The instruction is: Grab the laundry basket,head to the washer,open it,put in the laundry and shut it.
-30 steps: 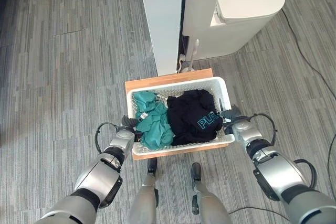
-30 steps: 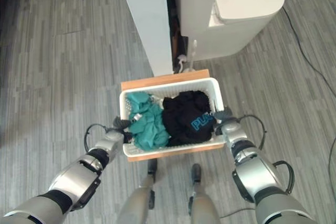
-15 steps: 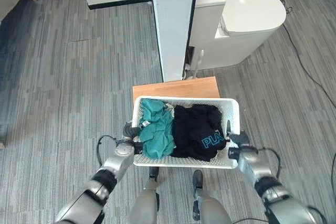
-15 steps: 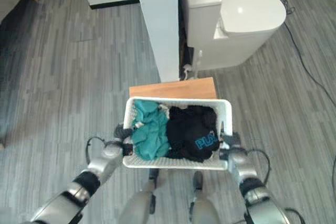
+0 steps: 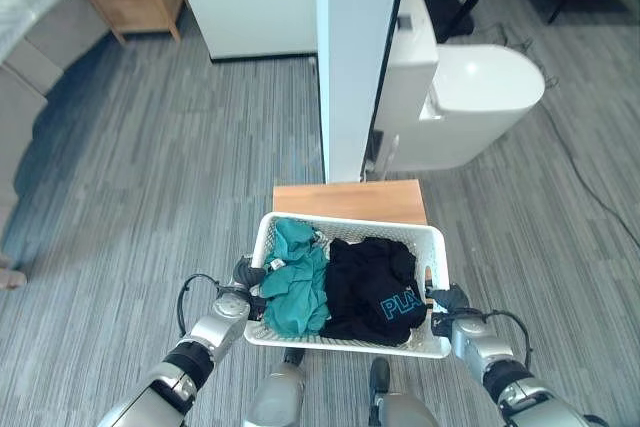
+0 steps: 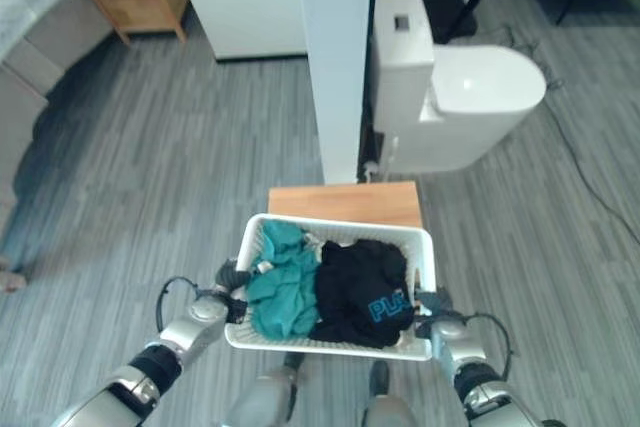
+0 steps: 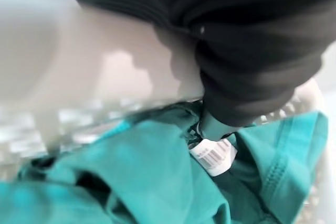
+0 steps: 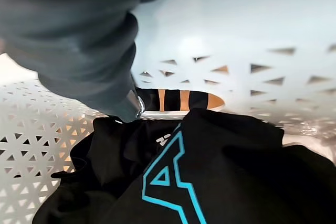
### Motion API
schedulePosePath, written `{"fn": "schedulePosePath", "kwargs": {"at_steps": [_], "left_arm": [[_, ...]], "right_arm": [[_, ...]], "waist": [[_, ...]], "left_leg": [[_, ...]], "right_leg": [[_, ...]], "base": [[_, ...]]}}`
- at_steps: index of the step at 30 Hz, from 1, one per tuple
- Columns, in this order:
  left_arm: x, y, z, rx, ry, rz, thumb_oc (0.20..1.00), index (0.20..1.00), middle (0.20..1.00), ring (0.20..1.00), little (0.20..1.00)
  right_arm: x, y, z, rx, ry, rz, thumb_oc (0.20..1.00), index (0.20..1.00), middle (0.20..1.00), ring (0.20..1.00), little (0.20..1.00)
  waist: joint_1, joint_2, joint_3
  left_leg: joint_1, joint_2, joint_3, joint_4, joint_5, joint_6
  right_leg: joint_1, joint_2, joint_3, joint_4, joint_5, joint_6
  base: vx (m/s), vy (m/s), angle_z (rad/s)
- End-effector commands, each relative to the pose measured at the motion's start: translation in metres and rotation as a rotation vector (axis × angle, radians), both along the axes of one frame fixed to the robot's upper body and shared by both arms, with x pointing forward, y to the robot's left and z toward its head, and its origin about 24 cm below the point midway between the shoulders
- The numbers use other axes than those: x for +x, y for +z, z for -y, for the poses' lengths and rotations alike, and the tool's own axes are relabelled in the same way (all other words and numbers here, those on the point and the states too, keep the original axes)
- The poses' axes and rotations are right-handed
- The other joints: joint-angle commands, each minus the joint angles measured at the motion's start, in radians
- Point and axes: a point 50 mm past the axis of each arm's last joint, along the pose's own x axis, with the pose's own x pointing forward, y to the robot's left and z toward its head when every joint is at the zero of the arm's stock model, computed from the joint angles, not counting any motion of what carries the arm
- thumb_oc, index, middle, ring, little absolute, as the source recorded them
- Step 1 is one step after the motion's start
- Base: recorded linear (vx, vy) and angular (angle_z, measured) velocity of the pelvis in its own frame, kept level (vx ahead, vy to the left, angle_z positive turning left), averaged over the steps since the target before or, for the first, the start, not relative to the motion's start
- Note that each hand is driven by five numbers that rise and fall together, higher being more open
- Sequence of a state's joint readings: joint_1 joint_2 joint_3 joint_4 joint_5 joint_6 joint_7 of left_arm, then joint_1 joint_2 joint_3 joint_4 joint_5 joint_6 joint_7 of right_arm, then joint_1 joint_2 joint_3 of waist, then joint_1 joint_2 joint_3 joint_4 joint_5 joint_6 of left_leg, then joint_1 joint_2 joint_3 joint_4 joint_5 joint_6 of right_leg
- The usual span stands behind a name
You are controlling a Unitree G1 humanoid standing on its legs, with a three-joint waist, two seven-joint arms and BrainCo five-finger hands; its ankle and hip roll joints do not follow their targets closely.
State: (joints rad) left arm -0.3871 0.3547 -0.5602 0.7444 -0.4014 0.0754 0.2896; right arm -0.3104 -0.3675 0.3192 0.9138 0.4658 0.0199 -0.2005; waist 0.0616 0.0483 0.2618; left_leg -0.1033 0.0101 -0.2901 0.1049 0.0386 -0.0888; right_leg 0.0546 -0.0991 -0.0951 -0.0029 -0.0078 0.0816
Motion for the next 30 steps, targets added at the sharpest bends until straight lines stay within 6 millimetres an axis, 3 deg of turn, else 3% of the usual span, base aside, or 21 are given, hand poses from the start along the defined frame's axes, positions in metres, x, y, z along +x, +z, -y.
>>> {"fn": "schedulePosePath", "kwargs": {"at_steps": [1, 4, 6, 9, 11, 12, 14, 16, 17, 18, 20, 23, 25, 28, 29, 30], "left_arm": [[0.037, 0.036, 0.058, -0.135, -0.262, 0.110, 0.200, 0.200, 0.200, 0.200, 0.200], [0.044, 0.038, 0.060, -0.082, -0.286, 0.095, 0.200, 0.200, 0.200, 0.200, 0.200], [0.042, 0.032, 0.060, -0.052, -0.315, 0.072, 0.200, 0.200, 0.200, 0.200, 0.200], [0.035, 0.021, 0.047, -0.013, -0.307, 0.027, 0.200, 0.200, 0.200, 0.200, 0.200], [0.028, 0.013, 0.036, -0.013, -0.272, 0.000, 0.200, 0.200, 0.200, 0.200, 0.200], [0.026, 0.010, 0.032, -0.009, -0.270, -0.017, 0.200, 0.200, 0.200, 0.200, 0.200], [0.026, 0.009, 0.026, -0.006, -0.251, -0.024, 0.200, 0.200, 0.200, 0.200, 0.200], [0.026, 0.005, 0.017, 0.030, -0.221, -0.057, 0.200, 0.200, 0.200, 0.200, 0.200], [0.023, -0.003, 0.006, 0.066, -0.183, -0.112, 0.200, 0.200, 0.200, 0.200, 0.200], [0.024, -0.003, 0.006, 0.066, -0.183, -0.111, 0.200, 0.200, 0.200, 0.200, 0.200], [0.022, -0.007, -0.002, 0.071, -0.144, -0.144, 0.200, 0.200, 0.200, 0.200, 0.200], [0.024, -0.005, -0.014, 0.063, -0.077, -0.151, 0.200, 0.200, 0.200, 0.200, 0.200], [0.024, -0.005, -0.023, 0.047, -0.028, -0.167, 0.200, 0.200, 0.200, 0.200, 0.200], [0.027, -0.002, -0.025, 0.064, -0.023, -0.175, 0.200, 0.200, 0.200, 0.200, 0.200], [0.029, -0.001, -0.024, 0.083, -0.020, -0.181, 0.200, 0.200, 0.200, 0.200, 0.200], [0.029, -0.001, -0.023, 0.082, -0.020, -0.181, 0.200, 0.200, 0.200, 0.200, 0.200]], "right_arm": [[0.055, 0.053, -0.034, 0.222, 0.132, 0.255, 0.200, 0.200, 0.200, 0.200, 0.200], [0.064, 0.064, -0.039, 0.217, 0.163, 0.283, 0.200, 0.200, 0.200, 0.200, 0.200], [0.064, 0.063, -0.040, 0.222, 0.171, 0.281, 0.200, 0.200, 0.200, 0.200, 0.200], [0.066, 0.063, -0.053, 0.204, 0.225, 0.266, 0.200, 0.200, 0.200, 0.200, 0.200], [0.069, 0.060, -0.064, 0.182, 0.280, 0.231, 0.200, 0.200, 0.200, 0.200, 0.200], [0.068, 0.057, -0.065, 0.174, 0.302, 0.209, 0.200, 0.200, 0.200, 0.200, 0.200], [0.067, 0.054, -0.068, 0.169, 0.323, 0.187, 0.200, 0.200, 0.200, 0.200, 0.200], [0.068, 0.051, -0.068, 0.141, 0.345, 0.148, 0.200, 0.200, 0.200, 0.200, 0.200], [0.066, 0.043, -0.061, 0.106, 0.346, 0.088, 0.200, 0.200, 0.200, 0.200, 0.200], [0.066, 0.043, -0.061, 0.106, 0.346, 0.088, 0.200, 0.200, 0.200, 0.200, 0.200], [0.063, 0.037, -0.050, 0.057, 0.351, 0.020, 0.200, 0.200, 0.200, 0.200, 0.200], [0.074, 0.048, -0.034, -0.022, 0.338, -0.005, 0.200, 0.200, 0.200, 0.200, 0.200], [0.081, 0.057, -0.025, -0.062, 0.330, -0.026, 0.200, 0.200, 0.200, 0.200, 0.200], [0.080, 0.056, -0.017, -0.082, 0.319, -0.057, 0.200, 0.200, 0.200, 0.200, 0.200], [0.079, 0.056, -0.011, -0.090, 0.307, -0.074, 0.200, 0.200, 0.200, 0.200, 0.200], [0.079, 0.056, -0.011, -0.090, 0.307, -0.074, 0.200, 0.200, 0.200, 0.200, 0.200]], "waist": [[-0.010, -0.034, -0.048], [-0.035, -0.028, -0.055], [-0.039, -0.027, -0.064], [-0.022, -0.012, -0.062], [0.029, -0.001, -0.055], [0.039, -0.003, -0.053], [0.041, -0.010, -0.058], [0.049, -0.014, -0.074], [0.057, -0.016, -0.094], [0.057, -0.017, -0.095], [0.070, -0.023, -0.118], [0.103, -0.024, -0.136], [0.114, -0.026, -0.140], [0.101, -0.021, -0.140], [0.076, -0.007, -0.137], [0.075, -0.006, -0.136]], "left_leg": [[0.051, -0.092, 0.017, 0.171, -0.232, 0.098], [0.042, -0.151, 0.067, 0.208, -0.260, 0.118], [0.029, -0.177, 0.098, 0.227, -0.270, 0.128], [0.056, -0.173, 0.123, 0.219, -0.278, 0.138], [0.065, -0.168, 0.140, 0.227, -0.279, 0.150], [0.063, -0.169, 0.143, 0.223, -0.269, 0.162], [0.061, -0.166, 0.153, 0.208, -0.256, 0.170], [0.060, -0.148, 0.178, 0.178, -0.229, 0.185], [0.059, -0.131, 0.211, 0.147, -0.209, 0.186], [0.057, -0.131, 0.211, 0.145, -0.206, 0.186], [0.063, -0.115, 0.259, 0.098, -0.190, 0.176], [0.070, -0.079, 0.350, 0.083, -0.185, 0.160], [0.080, -0.059, 0.402, 0.043, -0.169, 0.159], [0.088, -0.039, 0.411, 0.032, -0.156, 0.154], [0.090, -0.011, 0.411, 0.010, -0.125, 0.128], [0.091, -0.010, 0.410, 0.009, -0.124, 0.127]], "right_leg": [[-0.155, -0.091, 0.085, 0.154, 0.039, 0.099], [-0.181, -0.153, 0.159, 0.118, 0.109, 0.138], [-0.205, -0.187, 0.196, 0.098, 0.155, 0.143], [-0.238, -0.206, 0.173, 0.072, 0.201, 0.145], [-0.271, -0.198, 0.057, 0.097, 0.168, 0.137], [-0.263, -0.183, 0.036, 0.142, 0.139, 0.126], [-0.258, -0.164, 0.048, 0.172, 0.117, 0.115], [-0.227, -0.106, 0.067, 0.277, 0.055, 0.100], [-0.172, -0.087, 0.026, 0.304, 0.003, 0.090], [-0.174, -0.087, 0.026, 0.301, 0.006, 0.090], [-0.120, -0.098, -0.044, 0.252, -0.008, 0.087], [-0.076, -0.134, -0.191, 0.202, -0.015, 0.082], [-0.082, -0.125, -0.217, 0.176, -0.003, 0.083], [-0.079, -0.090, -0.172, 0.164, -0.025, 0.073], [-0.075, -0.047, -0.163, 0.134, -0.043, 0.051], [-0.073, -0.047, -0.163, 0.133, -0.043, 0.051]], "base": [[-0.12, 0.386, -0.08], [-0.16, 0.421, -0.50], [-0.14, 0.312, -0.68], [-0.07, 0.190, -0.78], [-0.14, 0.150, -1.33], [-0.20, 0.100, -1.22], [-0.12, 0.029, -1.36], [-0.13, 0.009, -0.38], [-0.12, -0.002, -0.25], [-0.13, -0.013, -0.43], [-0.09, -0.047, -0.63], [-0.14, -0.100, -0.93], [-0.11, -0.171, -2.08], [-0.01, -0.231, -1.72], [-0.01, -0.215, -0.61], [-0.03, -0.287, -0.01]]}}
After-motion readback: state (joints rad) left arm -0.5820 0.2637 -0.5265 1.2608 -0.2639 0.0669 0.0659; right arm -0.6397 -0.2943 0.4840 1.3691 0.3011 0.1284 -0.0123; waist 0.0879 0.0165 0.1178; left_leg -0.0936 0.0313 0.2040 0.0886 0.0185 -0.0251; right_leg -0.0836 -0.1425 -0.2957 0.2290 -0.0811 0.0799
